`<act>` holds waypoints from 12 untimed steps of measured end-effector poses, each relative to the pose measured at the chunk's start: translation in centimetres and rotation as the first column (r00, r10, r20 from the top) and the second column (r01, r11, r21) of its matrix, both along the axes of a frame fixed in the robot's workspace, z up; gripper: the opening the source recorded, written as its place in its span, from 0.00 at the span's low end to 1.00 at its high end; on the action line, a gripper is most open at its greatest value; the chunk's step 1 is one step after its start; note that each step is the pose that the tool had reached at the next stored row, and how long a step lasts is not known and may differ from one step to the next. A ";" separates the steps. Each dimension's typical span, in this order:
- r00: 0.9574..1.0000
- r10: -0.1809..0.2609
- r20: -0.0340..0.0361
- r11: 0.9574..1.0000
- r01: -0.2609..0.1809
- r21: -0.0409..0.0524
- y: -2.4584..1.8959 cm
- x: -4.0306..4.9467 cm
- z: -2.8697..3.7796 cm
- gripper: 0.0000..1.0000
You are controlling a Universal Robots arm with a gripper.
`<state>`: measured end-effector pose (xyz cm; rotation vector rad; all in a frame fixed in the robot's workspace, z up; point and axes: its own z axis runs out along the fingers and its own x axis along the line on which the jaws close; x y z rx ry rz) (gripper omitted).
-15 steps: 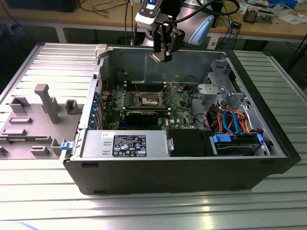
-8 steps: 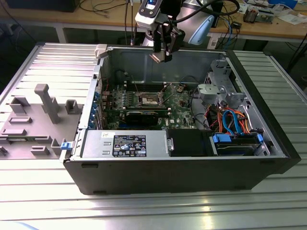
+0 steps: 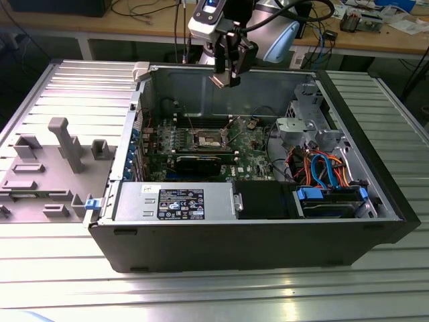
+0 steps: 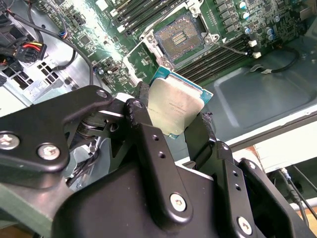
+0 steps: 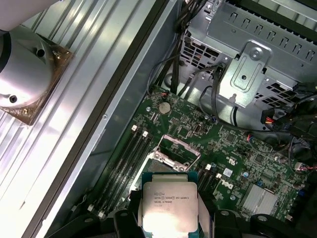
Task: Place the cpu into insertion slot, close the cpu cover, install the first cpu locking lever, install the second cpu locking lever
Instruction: 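Place the cpu into insertion slot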
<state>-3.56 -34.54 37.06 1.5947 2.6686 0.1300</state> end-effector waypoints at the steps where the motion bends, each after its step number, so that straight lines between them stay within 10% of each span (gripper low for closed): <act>1: 1.000 -0.002 0.000 1.000 0.002 0.000 0.00 0.00 0.00 0.53; 12: 1.000 -0.018 0.000 1.000 0.018 0.000 0.00 0.00 0.00 0.53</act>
